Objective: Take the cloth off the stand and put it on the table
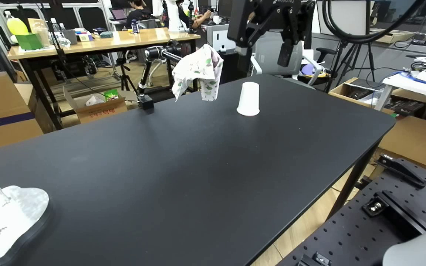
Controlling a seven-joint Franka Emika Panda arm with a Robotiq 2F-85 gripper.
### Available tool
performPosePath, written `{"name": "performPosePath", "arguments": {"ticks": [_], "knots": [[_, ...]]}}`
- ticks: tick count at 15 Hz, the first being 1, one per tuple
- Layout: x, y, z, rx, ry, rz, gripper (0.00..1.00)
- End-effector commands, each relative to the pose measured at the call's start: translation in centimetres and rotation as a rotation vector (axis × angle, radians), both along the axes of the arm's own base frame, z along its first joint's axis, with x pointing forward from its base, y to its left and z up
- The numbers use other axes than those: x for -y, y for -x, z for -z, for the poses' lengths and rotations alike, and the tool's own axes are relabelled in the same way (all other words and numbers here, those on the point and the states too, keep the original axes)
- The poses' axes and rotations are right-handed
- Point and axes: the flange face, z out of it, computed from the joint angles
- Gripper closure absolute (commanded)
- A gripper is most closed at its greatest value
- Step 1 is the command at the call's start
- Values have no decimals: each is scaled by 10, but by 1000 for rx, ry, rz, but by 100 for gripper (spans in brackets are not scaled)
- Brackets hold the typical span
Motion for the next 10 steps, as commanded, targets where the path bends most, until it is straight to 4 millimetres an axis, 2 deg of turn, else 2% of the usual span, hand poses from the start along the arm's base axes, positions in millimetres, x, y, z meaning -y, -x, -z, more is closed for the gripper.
{"name": "performPosePath", "arguments": {"ticks": [1,5,10], "knots": [[18,-31,-17,117,58,27,0],[31,-75,-28,245,111,17,0],[39,-137,-28,291,131,2,0]]}}
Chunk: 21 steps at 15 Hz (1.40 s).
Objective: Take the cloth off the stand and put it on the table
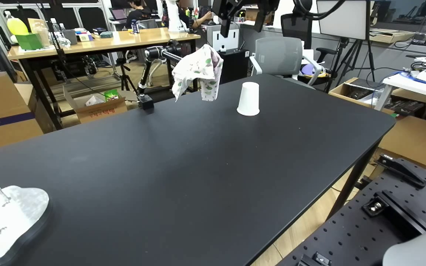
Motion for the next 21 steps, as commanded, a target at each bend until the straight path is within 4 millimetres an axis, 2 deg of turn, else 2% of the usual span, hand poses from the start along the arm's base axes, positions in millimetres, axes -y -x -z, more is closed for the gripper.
{"name": "performPosePath", "arguments": {"ticks": [1,6,10,11,12,13,14,21], "knots": [[1,-53,0,-2,8,-3,0],[-16,-90,6,-24,5,-51,0],[-29,-102,14,-50,-9,-78,0],[-31,-102,17,-54,-11,-78,25],[-33,-103,19,-61,-14,-81,25],[-34,-104,20,-66,-15,-80,32],[-35,-105,21,-71,-21,-80,41],[-37,-103,24,-87,-51,-78,88]]}}
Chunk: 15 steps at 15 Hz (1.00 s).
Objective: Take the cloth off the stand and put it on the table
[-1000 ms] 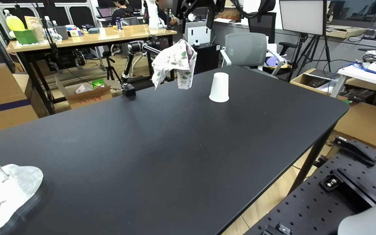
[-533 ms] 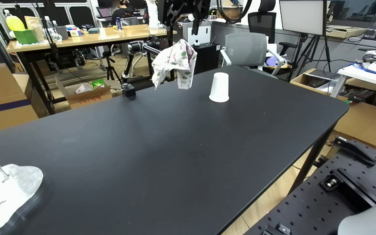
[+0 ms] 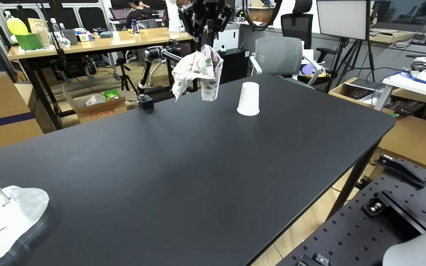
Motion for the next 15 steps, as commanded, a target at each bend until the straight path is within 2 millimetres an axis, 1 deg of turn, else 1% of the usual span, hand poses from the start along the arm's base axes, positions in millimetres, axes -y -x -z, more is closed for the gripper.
{"name": "performPosePath", "arguments": {"ticks": [1,3,8,12,14,15], "knots": [[-1,-5,-5,-22,-22,-1,96],[0,-3,-6,-32,-40,0,100],[-7,14,-11,-67,-91,-33,99],[-30,38,-13,-130,-119,-130,99],[-42,49,-9,-158,-108,-170,99],[-48,54,-4,-170,-89,-182,99]]}}
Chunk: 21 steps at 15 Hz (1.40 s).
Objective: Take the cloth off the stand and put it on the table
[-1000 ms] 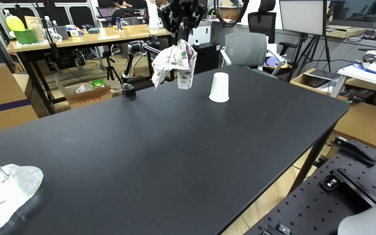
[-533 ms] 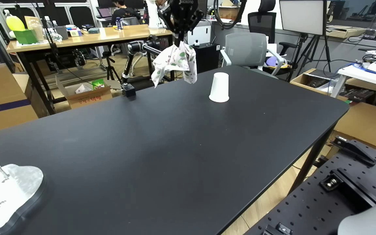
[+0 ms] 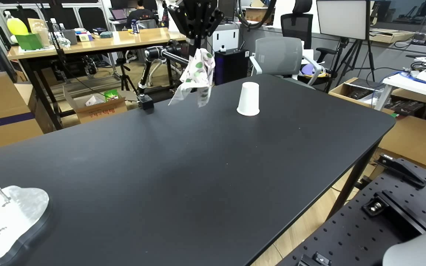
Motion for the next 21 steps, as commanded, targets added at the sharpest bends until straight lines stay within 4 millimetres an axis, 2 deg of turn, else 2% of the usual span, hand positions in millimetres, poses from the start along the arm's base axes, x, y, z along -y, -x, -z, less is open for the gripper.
{"name": "performPosePath", "arguments": {"ticks": [1,4,11,14,19,20,21], "knots": [[-17,26,8,-30,27,-53,99],[-28,35,35,-33,79,-58,99],[-35,46,96,-72,171,-67,99],[-41,44,110,-31,184,-54,99],[-50,33,117,155,164,-8,99],[-50,31,119,174,170,-2,72],[-49,31,122,186,183,-4,70]]}}
